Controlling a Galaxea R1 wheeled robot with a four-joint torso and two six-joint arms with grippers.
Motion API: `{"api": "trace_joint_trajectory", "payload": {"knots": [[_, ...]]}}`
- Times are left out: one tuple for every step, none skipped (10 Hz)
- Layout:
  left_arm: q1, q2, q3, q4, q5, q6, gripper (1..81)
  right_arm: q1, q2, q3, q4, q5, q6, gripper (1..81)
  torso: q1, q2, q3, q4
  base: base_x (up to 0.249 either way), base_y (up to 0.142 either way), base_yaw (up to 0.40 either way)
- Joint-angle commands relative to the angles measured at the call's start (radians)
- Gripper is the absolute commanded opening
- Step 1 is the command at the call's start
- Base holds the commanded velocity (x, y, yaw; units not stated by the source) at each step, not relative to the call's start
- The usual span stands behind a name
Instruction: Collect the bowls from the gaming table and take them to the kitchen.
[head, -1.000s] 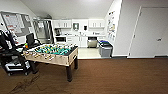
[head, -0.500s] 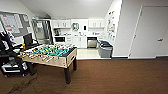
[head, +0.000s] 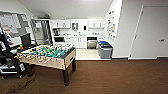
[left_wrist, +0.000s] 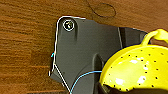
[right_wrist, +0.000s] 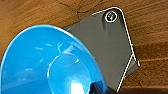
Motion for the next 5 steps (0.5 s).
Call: {"api": "trace_joint_trajectory", "payload": {"knots": [[-0.047,-0.024,0.003,0.011,0.033,-0.002,1.0,0.051,-0.021,0.006,-0.013,-0.045,-0.005,1.0,0.000,0.000,0.000,0.000,0.121,0.000,0.000],[-0.047,-0.024,0.003,0.009,0.033,-0.002,1.0,0.051,-0.021,0.005,-0.016,-0.045,-0.004,1.0,0.000,0.000,0.000,0.000,0.116,0.000,0.000],[-0.047,-0.024,0.003,0.009,0.033,-0.002,1.0,0.051,-0.020,0.005,-0.017,-0.045,-0.004,1.0,0.000,0.000,0.000,0.000,0.116,0.000,0.000],[-0.047,-0.023,0.003,0.009,0.033,-0.002,1.0,0.049,-0.018,0.003,-0.018,-0.045,-0.004,1.0,0.000,0.000,0.000,0.000,0.116,0.000,0.000],[-0.047,-0.023,0.003,0.009,0.033,-0.002,1.0,0.048,-0.018,0.002,-0.019,-0.042,-0.004,1.0,0.000,0.000,0.000,0.000,0.116,0.000,0.000]]}}
